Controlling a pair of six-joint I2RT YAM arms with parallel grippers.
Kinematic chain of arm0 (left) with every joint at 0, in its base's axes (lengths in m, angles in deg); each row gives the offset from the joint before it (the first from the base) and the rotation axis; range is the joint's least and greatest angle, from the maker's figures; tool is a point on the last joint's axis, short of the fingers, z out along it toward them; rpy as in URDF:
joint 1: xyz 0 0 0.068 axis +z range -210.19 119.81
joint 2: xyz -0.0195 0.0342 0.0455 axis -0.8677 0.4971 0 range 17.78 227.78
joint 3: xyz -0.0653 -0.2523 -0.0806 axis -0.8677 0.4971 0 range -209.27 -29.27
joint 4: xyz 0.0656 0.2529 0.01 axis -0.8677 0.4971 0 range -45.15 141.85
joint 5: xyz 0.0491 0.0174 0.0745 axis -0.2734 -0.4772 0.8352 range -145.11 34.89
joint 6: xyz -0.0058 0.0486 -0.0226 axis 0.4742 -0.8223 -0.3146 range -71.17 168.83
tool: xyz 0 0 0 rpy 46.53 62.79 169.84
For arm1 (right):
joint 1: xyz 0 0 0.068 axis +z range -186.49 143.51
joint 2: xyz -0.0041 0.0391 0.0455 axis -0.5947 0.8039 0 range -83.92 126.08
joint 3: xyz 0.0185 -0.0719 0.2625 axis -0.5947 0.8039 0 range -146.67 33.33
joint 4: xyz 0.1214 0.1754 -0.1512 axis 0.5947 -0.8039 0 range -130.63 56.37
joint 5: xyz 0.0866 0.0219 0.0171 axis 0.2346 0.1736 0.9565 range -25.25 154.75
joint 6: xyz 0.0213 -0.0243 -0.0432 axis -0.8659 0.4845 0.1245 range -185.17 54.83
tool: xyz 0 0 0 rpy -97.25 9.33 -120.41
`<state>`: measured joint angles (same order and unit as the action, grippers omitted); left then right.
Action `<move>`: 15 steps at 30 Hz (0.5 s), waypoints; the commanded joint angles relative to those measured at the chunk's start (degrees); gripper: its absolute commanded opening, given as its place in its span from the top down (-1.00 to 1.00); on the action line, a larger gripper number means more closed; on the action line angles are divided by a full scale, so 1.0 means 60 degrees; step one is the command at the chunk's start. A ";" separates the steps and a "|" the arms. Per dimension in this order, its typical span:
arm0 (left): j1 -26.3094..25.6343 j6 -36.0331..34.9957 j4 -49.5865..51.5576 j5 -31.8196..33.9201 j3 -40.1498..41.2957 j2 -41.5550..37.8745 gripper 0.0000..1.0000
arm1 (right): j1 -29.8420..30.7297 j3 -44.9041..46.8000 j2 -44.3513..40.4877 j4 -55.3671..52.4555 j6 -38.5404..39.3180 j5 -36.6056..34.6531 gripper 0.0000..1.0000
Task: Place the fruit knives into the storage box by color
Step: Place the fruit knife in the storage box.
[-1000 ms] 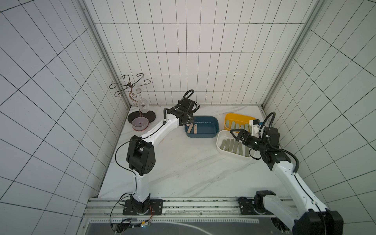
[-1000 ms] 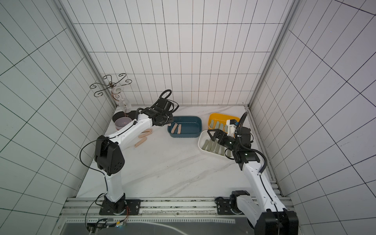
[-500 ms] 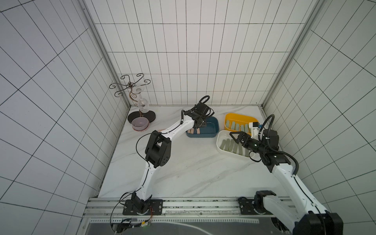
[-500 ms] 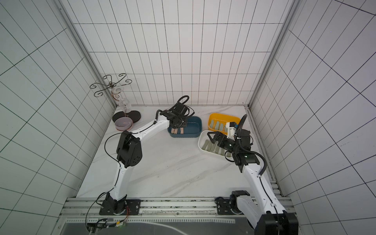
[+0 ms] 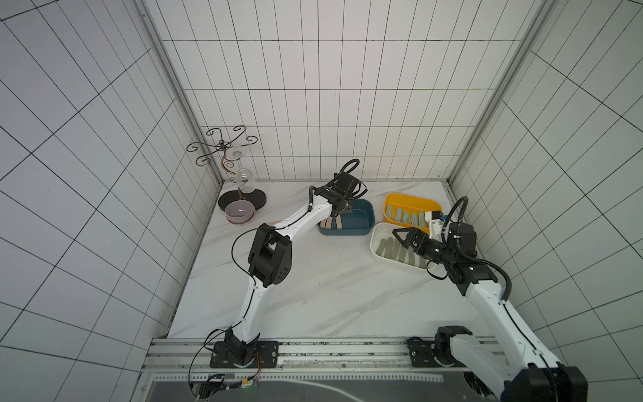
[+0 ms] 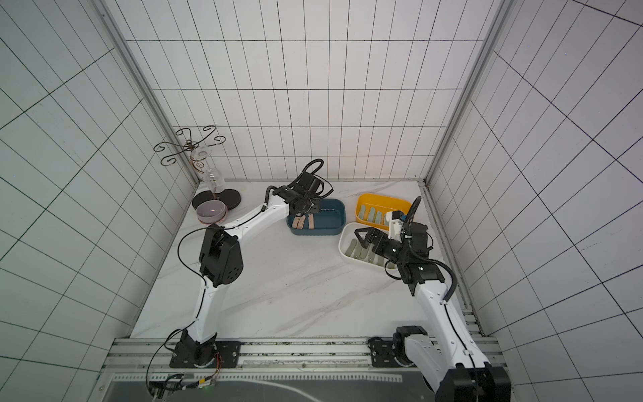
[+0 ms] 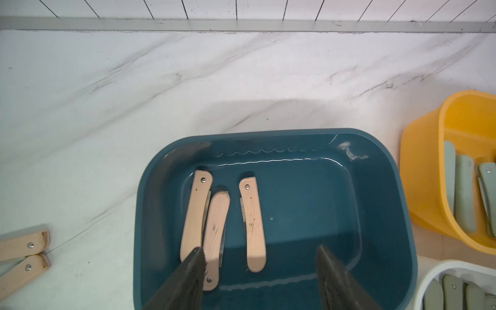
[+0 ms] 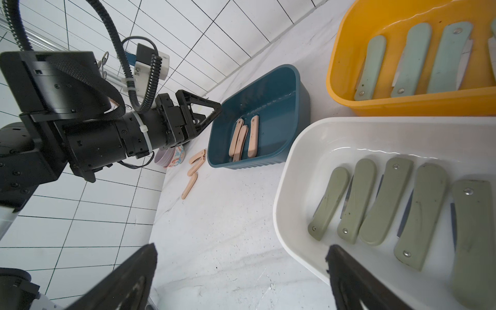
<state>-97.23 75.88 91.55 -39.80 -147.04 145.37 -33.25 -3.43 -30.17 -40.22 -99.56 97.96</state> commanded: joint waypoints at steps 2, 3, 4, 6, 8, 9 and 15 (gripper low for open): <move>0.0006 -0.0537 -0.0594 0.0734 0.0444 -0.0714 -0.59 | -0.0116 0.0117 -0.0030 -0.0275 0.0140 -0.0210 -1.00; 0.0006 -0.0617 -0.0722 0.0758 0.0610 -0.0838 -0.67 | -0.0109 0.0069 -0.0006 -0.0308 0.0122 -0.0218 -1.00; 0.0006 -0.0693 -0.0813 0.0759 0.0742 -0.0908 -0.73 | -0.0109 0.0048 0.0016 -0.0334 0.0109 -0.0245 -1.00; 0.0006 -0.0817 -0.0898 0.0737 0.0906 -0.1005 -0.90 | -0.0115 -0.0019 0.0020 -0.0420 0.0100 -0.0318 -1.00; 0.0006 -0.0958 -0.0876 0.0686 0.0972 -0.1029 -0.94 | -0.0103 -0.0042 -0.0008 -0.0483 0.0093 -0.0392 -1.00; 0.0006 -0.1040 -0.0869 0.0658 0.1005 -0.1030 -0.94 | -0.0108 -0.0041 -0.0009 -0.0495 0.0079 -0.0419 -1.00; 0.0006 -0.1356 -0.0796 0.0209 0.1172 -0.0934 -0.95 | -0.0105 0.0066 0.0153 -0.0241 -0.0019 -0.0329 -1.00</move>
<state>-97.23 69.61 87.51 -37.35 -140.70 141.15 -33.25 -3.43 -29.88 -42.10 -99.58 96.30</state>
